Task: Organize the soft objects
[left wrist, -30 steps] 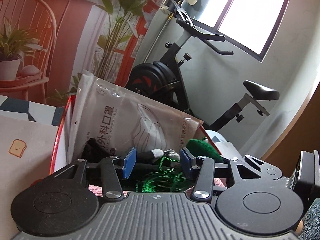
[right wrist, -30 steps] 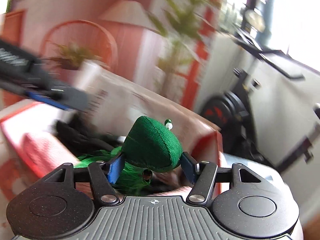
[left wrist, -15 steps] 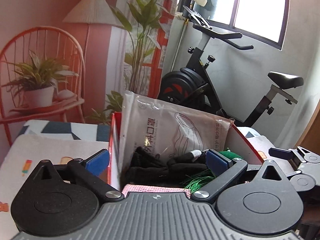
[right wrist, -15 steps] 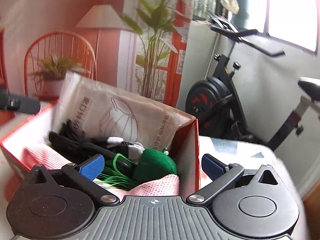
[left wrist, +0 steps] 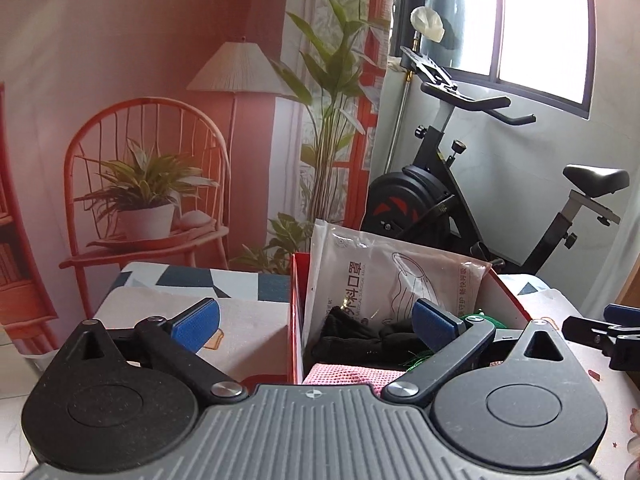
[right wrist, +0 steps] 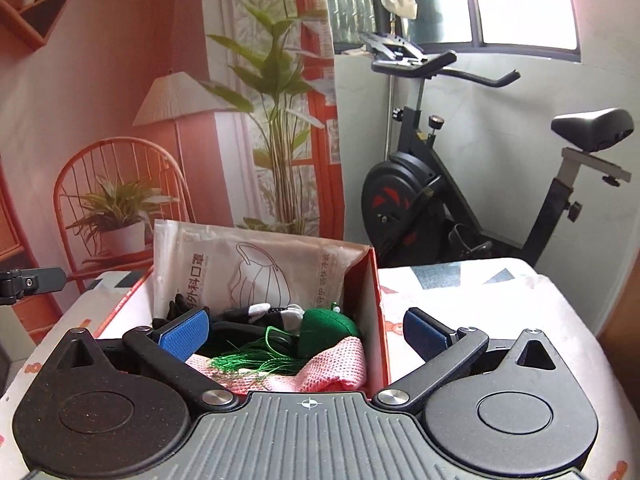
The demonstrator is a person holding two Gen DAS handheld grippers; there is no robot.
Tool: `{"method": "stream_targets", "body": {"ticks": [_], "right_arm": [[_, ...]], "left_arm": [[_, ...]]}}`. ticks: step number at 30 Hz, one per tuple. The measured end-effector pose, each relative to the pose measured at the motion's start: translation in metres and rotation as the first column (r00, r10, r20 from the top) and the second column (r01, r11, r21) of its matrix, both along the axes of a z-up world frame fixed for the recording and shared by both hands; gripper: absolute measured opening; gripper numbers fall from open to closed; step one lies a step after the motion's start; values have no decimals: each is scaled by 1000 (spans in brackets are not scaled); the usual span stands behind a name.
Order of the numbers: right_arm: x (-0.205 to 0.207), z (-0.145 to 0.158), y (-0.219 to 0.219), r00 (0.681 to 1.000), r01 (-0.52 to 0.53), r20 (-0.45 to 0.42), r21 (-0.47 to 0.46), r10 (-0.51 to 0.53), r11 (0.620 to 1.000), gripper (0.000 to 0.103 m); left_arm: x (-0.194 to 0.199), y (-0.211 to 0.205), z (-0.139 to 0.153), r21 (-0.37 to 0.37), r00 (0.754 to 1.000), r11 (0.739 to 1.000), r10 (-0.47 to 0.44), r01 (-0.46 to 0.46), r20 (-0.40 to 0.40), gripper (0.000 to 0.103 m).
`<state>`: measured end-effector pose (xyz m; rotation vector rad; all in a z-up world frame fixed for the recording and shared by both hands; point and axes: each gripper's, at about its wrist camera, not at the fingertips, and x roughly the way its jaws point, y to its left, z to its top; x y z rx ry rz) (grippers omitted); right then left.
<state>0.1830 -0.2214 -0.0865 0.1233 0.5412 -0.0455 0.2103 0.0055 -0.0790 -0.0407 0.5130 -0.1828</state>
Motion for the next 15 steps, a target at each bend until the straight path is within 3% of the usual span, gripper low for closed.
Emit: {"method": "stream_targets", "body": {"ticks": [7,15], "right_arm": [[-37,27,9,1000,-1,21,-11,2,1000,103],[-81,61,21,999,32,41,-32,-30,999,103]], "left_arm": [[-35,3,25,58,1000,998,0,-1,18,103],[-83,14,55,75,998,997,30,-34,49,103]]}}
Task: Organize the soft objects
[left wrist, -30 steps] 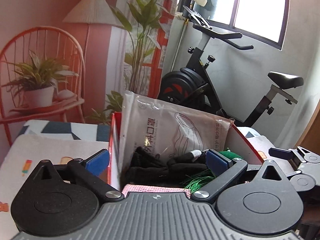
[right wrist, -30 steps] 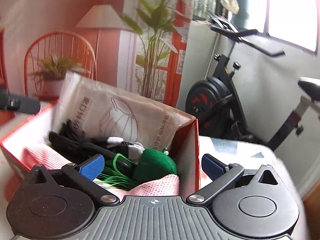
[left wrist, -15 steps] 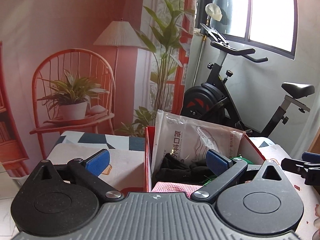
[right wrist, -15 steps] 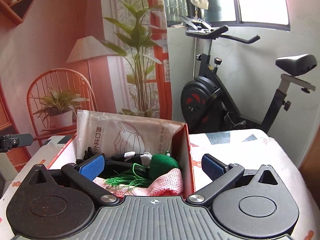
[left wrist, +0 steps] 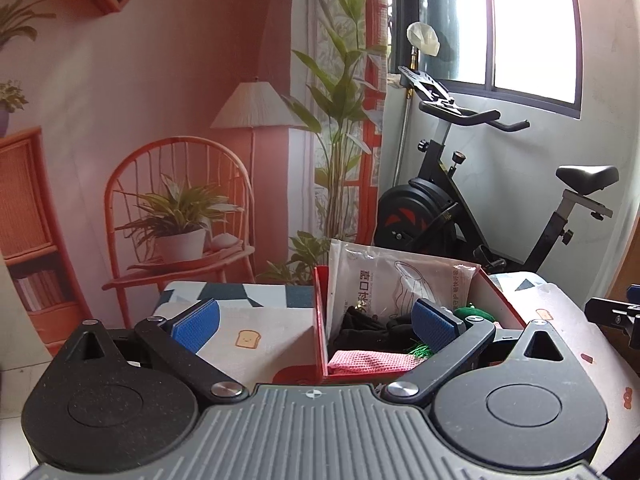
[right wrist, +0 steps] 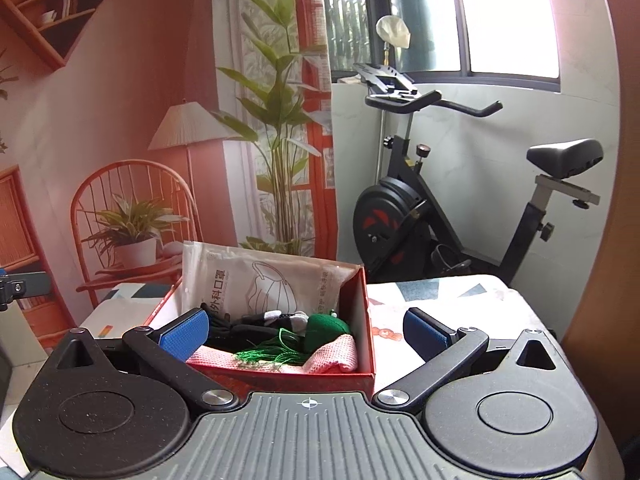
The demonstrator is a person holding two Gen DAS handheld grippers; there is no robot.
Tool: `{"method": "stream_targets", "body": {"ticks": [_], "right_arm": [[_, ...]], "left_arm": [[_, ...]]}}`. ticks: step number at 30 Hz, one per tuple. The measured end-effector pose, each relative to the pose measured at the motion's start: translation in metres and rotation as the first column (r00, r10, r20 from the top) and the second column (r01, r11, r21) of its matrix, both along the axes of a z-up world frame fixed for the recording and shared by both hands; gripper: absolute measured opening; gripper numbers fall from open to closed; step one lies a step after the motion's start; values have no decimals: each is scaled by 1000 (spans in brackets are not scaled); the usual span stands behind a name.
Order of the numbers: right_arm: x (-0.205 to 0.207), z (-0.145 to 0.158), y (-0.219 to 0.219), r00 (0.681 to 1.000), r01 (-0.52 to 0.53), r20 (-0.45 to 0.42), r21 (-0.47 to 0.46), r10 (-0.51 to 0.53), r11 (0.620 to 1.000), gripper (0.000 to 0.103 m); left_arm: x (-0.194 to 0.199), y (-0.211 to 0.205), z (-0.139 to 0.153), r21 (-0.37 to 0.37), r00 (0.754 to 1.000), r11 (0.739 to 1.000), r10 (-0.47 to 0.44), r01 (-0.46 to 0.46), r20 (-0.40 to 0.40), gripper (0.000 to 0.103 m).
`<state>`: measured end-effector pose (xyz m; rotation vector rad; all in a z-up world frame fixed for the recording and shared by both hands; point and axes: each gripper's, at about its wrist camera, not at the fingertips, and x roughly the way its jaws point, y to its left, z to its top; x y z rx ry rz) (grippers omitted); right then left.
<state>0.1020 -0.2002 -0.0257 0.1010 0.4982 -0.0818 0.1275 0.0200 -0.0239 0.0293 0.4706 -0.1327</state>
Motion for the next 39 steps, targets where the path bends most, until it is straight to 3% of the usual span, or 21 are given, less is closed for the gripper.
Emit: {"method": "stream_targets", "body": {"ticks": [11,19,39], "right_arm": [[-70,42,18,998,25,60,7,-25,1000,103],[-102,61,22,995,21,94,-18,-19,1000,103],[-101,58,21,996,38,76,-22,-36,999,103]], "left_arm": [[-74,10,46,46,994,997,62,-67,94,103],[-110,12,65,14,987,997,76,-79,141,103],[-98,15,48,3,995,998,64,-64,76,103]]}}
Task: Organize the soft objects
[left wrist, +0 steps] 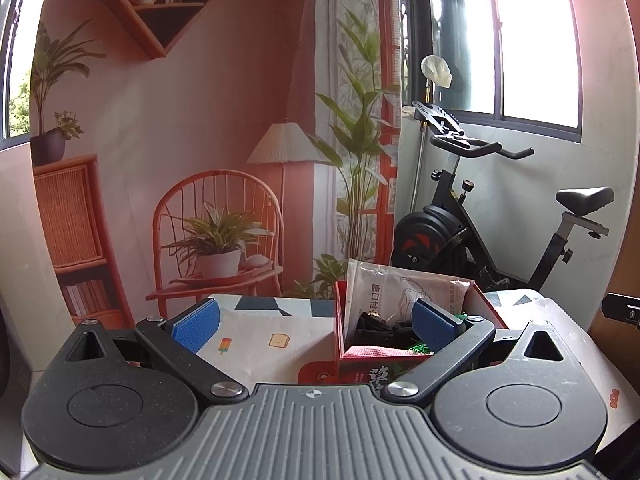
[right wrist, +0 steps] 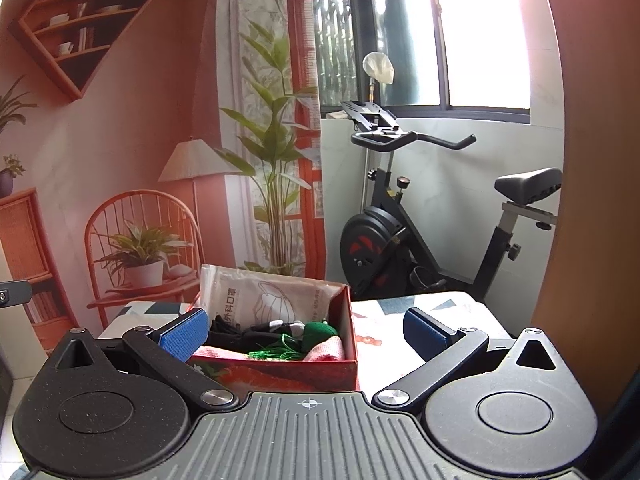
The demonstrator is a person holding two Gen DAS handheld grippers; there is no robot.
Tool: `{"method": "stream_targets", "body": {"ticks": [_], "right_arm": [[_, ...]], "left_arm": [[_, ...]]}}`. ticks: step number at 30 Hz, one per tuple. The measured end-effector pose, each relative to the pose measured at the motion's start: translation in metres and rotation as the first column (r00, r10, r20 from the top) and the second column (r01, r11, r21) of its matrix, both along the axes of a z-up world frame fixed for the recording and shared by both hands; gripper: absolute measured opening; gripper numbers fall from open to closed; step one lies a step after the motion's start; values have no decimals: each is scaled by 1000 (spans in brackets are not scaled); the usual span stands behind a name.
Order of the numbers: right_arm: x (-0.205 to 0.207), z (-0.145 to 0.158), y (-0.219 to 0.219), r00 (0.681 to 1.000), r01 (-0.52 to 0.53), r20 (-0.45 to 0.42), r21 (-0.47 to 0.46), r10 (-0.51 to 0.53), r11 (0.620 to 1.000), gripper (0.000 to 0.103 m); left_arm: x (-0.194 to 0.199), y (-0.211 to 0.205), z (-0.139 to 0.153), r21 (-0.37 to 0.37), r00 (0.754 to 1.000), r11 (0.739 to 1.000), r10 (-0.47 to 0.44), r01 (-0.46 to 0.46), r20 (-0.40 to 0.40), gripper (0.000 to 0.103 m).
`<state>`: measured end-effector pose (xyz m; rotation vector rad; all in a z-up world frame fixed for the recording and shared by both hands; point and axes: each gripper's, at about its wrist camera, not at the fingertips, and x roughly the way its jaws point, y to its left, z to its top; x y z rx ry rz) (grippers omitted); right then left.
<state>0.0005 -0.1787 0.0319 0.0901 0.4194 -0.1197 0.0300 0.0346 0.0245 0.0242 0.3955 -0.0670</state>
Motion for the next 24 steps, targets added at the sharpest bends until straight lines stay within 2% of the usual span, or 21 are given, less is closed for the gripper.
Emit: {"method": "stream_targets", "body": {"ticks": [24], "right_arm": [[1,0,1,1000,2,0,-5,-2,1000,103]], "left_arm": [[1,2,-2,-35,1000,999,-13,13,-4,103]]}}
